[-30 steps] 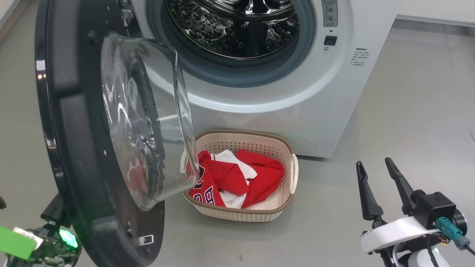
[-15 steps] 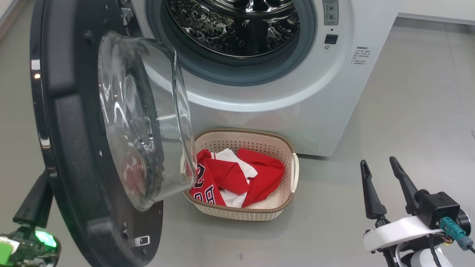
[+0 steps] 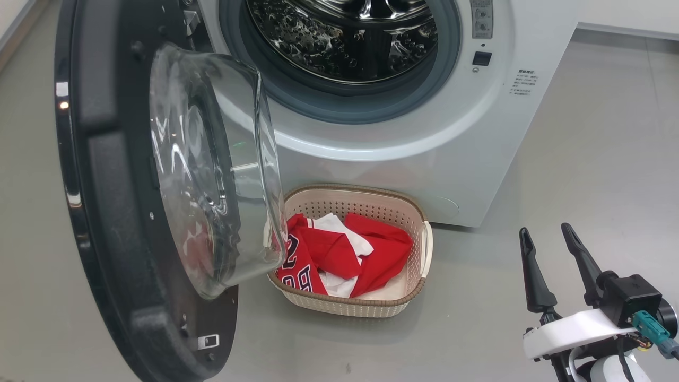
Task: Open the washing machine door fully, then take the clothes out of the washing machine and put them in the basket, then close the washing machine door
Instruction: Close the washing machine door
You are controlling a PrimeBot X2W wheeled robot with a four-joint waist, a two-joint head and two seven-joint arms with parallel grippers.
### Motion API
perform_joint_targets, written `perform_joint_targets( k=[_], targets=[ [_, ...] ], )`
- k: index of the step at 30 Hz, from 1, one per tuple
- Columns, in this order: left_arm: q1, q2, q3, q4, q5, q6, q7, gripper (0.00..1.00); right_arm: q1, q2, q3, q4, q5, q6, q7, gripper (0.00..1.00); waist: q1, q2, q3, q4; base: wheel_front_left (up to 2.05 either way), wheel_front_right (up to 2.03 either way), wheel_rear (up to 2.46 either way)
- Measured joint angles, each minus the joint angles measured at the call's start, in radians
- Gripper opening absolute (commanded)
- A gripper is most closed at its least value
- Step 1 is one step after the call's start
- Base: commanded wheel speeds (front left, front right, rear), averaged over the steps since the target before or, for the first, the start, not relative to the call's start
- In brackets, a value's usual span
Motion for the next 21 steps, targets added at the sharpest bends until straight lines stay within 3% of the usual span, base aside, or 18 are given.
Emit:
perform_joint_targets(
  k=[11,17,21],
  targets=[
    [0.054,0.133,-0.077,-0.008,0.577,-0.001,-0.185,1.00,0.000,-0.003,0.002,0.003,0.000,0.000,0.000,1.00,0.0000,0.0000,-0.009,0.004,0.00,0.00,0.00],
    [0.075,0.136,-0.148,0.007,0.788,0.001,-0.263,1.00,0.000,-0.005,0.002,0.008,0.000,0.000,0.000,1.00,0.0000,0.0000,-0.018,0.004,0.00,0.00,0.00],
    [0.085,0.122,-0.198,0.029,0.865,0.031,-0.296,1.00,0.000,-0.010,0.001,0.016,-0.001,0.000,0.000,1.00,0.0000,0.0000,-0.027,0.006,0.00,0.00,0.00]
  ],
)
